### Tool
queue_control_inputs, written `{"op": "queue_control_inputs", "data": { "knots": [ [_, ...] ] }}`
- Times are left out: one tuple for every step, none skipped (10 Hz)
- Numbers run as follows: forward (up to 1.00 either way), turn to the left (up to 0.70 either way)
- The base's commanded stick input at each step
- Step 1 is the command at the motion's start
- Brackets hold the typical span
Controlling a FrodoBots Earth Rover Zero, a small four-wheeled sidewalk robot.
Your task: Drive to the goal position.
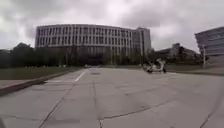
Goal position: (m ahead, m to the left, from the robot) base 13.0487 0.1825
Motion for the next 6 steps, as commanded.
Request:
{"op": "queue_control_inputs", "data": {
  "knots": [
    [1.00,0.00],
    [1.00,0.00],
    [1.00,0.00],
    [1.00,0.00],
    [1.00,0.00],
    [1.00,0.00]
  ]
}}
